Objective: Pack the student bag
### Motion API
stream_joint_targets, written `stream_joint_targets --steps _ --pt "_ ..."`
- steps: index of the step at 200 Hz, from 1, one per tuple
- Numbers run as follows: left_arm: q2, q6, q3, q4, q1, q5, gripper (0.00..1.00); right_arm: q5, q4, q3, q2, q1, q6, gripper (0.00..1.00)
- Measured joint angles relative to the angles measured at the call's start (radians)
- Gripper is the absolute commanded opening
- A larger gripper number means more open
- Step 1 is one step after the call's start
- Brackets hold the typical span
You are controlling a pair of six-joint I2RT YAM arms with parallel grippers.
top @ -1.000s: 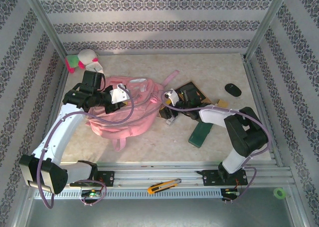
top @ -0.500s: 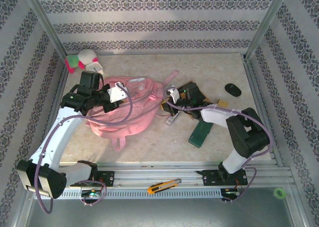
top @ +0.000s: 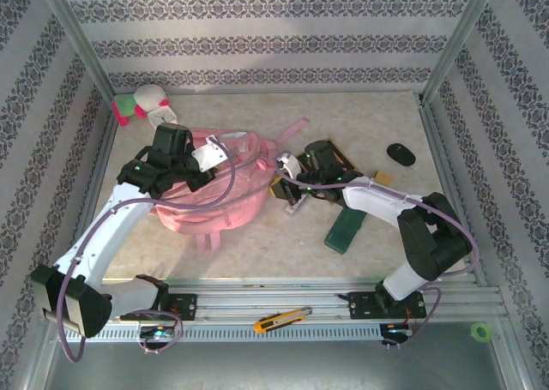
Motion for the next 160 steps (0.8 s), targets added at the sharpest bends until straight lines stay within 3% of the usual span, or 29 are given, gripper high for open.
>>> stream_joint_targets --steps 54,104,146,160 --pt "0.040 -0.142 -0.008 0.053 -0.029 -0.062 0.00 -0.014 -0.127 0.049 -0.043 0.054 0.034 0.00" --pt "0.037 -0.382 -0.135 0.223 -0.165 -0.212 0.00 0.000 -0.186 0.073 -0.047 0.125 0.152 0.00" --pt "0.056 -0.522 -0.196 0.319 -0.189 -0.273 0.00 0.024 -0.179 0.053 -0.047 0.136 0.245 0.01" --pt "0.057 -0.553 -0.240 0.375 -0.189 -0.253 0.17 0.058 -0.161 0.014 -0.051 0.136 0.272 0.01"
